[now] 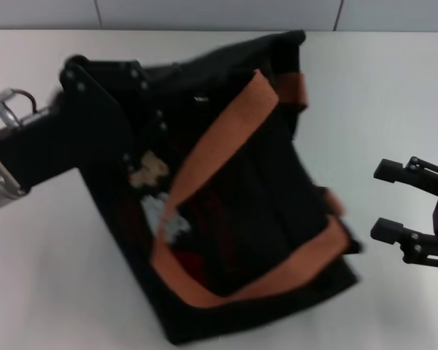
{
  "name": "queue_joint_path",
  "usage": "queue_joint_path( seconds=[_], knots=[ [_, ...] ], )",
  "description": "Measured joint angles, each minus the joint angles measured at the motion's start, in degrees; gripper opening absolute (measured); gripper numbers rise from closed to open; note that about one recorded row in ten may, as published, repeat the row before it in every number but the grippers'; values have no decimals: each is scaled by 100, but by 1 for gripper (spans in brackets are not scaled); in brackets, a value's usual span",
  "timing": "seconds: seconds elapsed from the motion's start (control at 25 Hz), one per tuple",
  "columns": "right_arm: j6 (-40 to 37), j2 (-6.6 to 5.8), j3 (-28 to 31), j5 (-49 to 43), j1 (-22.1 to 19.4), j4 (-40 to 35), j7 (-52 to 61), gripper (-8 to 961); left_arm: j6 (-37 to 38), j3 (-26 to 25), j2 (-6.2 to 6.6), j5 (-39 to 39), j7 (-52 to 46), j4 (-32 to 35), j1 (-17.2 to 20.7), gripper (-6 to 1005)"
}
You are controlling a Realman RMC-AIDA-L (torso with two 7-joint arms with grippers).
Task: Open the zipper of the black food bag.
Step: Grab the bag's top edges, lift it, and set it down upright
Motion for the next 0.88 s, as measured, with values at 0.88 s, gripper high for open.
queue_joint_path(
  seconds=[0.88],
  knots=[
    [2020, 52, -1685, -578, 1015, 515, 938, 834, 331, 283, -16, -48, 1530, -879, -26, 103]
  ],
)
